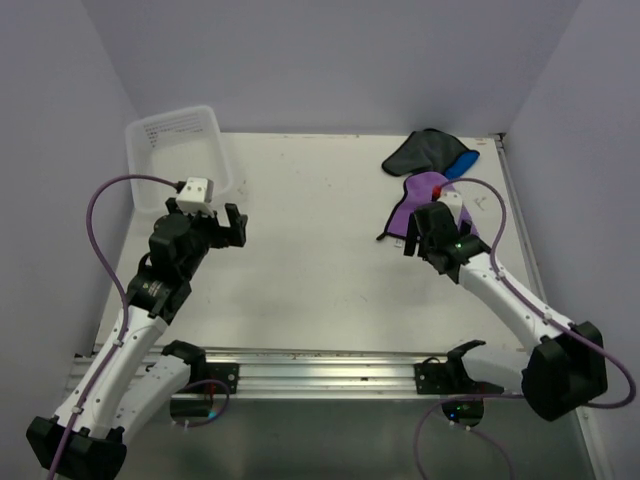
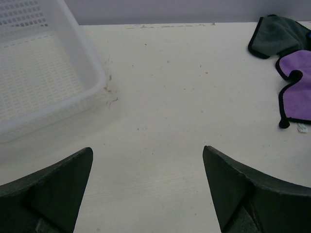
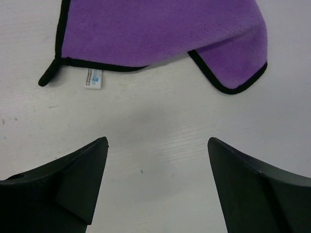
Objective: Roll the towels
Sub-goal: Grab a towel with the right arm, then move the towel to the center of the board
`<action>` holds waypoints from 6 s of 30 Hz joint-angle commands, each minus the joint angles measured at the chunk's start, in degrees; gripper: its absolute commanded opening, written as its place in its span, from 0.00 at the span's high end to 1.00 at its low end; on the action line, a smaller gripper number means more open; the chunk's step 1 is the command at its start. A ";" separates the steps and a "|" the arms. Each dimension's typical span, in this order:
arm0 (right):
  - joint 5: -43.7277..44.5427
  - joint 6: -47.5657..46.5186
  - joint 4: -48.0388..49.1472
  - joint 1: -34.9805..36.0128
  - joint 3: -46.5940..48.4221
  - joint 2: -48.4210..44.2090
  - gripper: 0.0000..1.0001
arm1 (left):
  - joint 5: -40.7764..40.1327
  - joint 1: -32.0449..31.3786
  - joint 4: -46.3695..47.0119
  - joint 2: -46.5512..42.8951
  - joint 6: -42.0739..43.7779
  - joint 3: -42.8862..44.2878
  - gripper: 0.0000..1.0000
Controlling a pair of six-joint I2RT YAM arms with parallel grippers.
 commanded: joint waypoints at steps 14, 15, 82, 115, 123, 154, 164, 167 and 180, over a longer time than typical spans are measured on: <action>-8.10 -9.65 2.29 4.72 26.06 33.88 0.37 | 2.55 -0.11 -0.19 -0.77 -0.05 1.20 0.00; -7.75 -10.09 1.76 5.59 26.77 34.95 0.36 | 2.55 -0.11 -0.11 -0.77 -0.14 1.20 0.00; -9.68 -2.45 -14.94 22.37 46.98 33.47 1.00 | -4.04 -0.11 -1.25 -3.93 -0.75 1.29 0.00; -14.96 3.87 -14.07 36.72 43.05 16.17 1.00 | 3.32 -0.19 -0.98 -7.63 -6.71 1.12 0.00; -21.44 2.13 -7.39 28.82 20.73 -2.19 1.00 | 22.50 -0.19 8.06 -5.26 -15.25 -6.97 0.00; -31.39 -9.65 0.35 21.60 4.10 -9.69 1.00 | 40.24 -0.28 7.71 11.54 19.98 -3.10 0.00; -32.62 -9.30 1.67 21.25 3.31 -8.64 1.00 | 45.44 -0.98 3.32 19.53 30.88 0.06 0.04; -32.88 -9.30 1.93 21.25 3.13 -8.46 1.00 | 42.46 -1.60 5.42 19.88 33.00 -0.64 0.04; -33.23 -9.74 2.46 21.07 2.95 -7.93 1.00 | 37.71 -2.57 9.89 25.95 35.91 -2.82 0.13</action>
